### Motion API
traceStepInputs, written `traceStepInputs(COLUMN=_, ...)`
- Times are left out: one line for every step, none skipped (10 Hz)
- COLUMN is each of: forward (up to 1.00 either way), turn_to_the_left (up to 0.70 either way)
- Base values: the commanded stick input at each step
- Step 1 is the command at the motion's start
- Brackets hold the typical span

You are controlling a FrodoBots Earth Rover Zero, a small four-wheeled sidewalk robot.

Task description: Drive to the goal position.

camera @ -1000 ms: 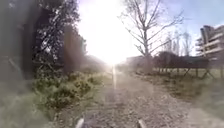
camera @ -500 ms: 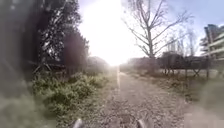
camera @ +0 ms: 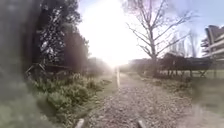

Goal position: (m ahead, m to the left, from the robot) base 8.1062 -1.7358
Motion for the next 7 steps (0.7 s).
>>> traceStepInputs(forward=0.7, turn_to_the_left=0.0)
traceStepInputs(forward=0.7, turn_to_the_left=0.0)
traceStepInputs(forward=0.7, turn_to_the_left=0.0)
traceStepInputs(forward=0.7, turn_to_the_left=0.0)
traceStepInputs(forward=0.7, turn_to_the_left=0.0)
traceStepInputs(forward=0.7, turn_to_the_left=0.0)
traceStepInputs(forward=0.7, turn_to_the_left=0.0)
